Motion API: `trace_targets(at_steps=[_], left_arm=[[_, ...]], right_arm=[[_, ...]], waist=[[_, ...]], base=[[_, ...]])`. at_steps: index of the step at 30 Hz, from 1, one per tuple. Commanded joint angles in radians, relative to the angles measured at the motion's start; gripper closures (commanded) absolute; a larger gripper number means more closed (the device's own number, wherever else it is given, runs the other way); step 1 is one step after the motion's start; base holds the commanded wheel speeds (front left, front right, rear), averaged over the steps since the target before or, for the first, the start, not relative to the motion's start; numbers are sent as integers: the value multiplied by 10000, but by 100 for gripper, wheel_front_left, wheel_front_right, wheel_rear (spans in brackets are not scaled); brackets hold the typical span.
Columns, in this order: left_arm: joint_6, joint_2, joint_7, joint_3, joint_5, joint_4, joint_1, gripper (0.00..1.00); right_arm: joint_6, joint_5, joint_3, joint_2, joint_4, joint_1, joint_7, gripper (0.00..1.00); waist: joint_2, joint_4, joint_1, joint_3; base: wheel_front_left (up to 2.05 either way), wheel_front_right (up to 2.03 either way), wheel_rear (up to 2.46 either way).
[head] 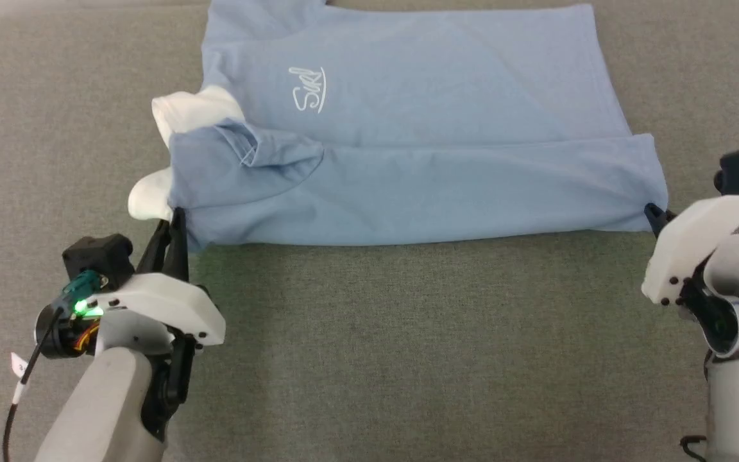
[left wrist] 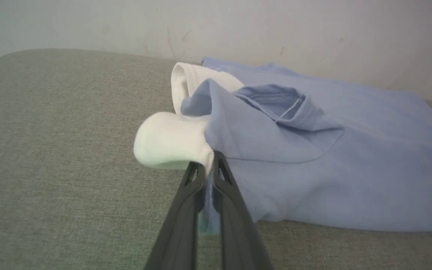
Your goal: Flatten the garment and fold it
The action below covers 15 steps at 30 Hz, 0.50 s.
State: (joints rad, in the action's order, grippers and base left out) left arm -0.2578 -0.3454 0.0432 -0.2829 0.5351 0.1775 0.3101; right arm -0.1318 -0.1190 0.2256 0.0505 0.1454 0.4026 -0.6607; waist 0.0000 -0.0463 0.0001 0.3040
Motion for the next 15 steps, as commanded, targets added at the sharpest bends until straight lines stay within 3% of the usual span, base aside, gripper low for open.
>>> trace_targets(at_steps=[1, 6, 15], left_arm=[[-107, -126, 12, 73, -86, -107, -162, 100], [-421, -528, -704, 53, -66, -1008, -1031, 100], [-1034, -1004, -2600, -287, 380, -2846, -3320, 100]], right_arm=[[11, -102, 60, -3, -181, -237, 72, 100], [11, -371, 381, -3, -1187, -1183, -125, 100], [11, -271, 871, -3, -2206, -2949, -1486, 100]], waist=[[0, 51, -1, -296], [0, 239, -1, -727], [0, 395, -1, -928]], base=[[0, 0, 0], [0, 0, 0], [0, 0, 0]])
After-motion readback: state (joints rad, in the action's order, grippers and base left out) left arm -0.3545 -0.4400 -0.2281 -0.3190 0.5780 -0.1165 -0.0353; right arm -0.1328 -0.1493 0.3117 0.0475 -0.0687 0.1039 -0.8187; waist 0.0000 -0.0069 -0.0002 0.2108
